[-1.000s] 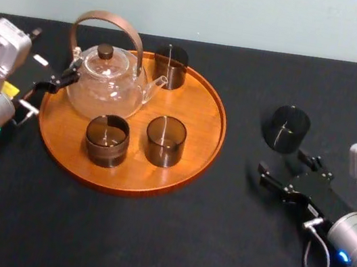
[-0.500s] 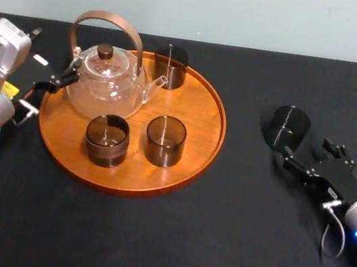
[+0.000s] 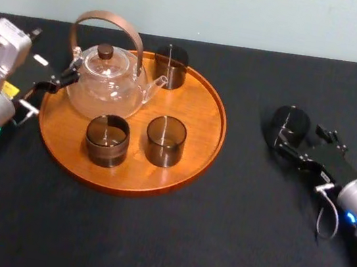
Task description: Pick up the glass from the table and place it on the tray.
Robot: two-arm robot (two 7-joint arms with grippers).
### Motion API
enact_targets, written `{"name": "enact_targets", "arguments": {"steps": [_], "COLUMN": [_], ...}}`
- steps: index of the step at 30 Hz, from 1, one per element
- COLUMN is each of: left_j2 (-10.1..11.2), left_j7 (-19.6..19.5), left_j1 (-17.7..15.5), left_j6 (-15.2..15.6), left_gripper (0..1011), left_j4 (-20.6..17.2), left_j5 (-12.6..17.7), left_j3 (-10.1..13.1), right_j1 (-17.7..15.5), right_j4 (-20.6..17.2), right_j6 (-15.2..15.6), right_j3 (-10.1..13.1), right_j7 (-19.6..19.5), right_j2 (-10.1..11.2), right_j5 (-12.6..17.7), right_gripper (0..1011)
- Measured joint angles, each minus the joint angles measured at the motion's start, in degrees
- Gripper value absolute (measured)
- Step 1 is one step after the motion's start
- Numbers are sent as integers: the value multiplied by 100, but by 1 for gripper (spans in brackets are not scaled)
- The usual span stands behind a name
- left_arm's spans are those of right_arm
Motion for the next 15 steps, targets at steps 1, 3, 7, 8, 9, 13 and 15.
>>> {"name": "enact_targets", "arguments": {"steps": [1,3,7,8,9,13,15], "left_j2": [0,0,0,0,0,0,0], "left_j7": [0,0,0,0,0,0,0], "left_j1": [0,0,0,0,0,0,0], "left_j6": [0,0,0,0,0,0,0], "left_gripper": [1001,1001,1001,1001,1001,1001,1001], "left_j4": [0,0,0,0,0,0,0], "left_j5": [0,0,0,0,0,0,0], "left_j3": [0,0,0,0,0,0,0], "right_j1": [33,136,280,309,364,488,559], "right_j4": [34,144,312,349,419,567,658], "right_j6": [-5,-12,-18,-20,-26,-53,-75], "right_j3": [-15,-59,-124,-134,-151,-183,-208], "right_j7": [10,37,67,77,90,126,147], "right_j2": [-8,-31,-70,-77,-91,-130,-151], "right_j5": [-9,-35,-77,-82,-87,-89,-95], "right_gripper": [1002,1003,1003,1002,1002,1002,1002]}}
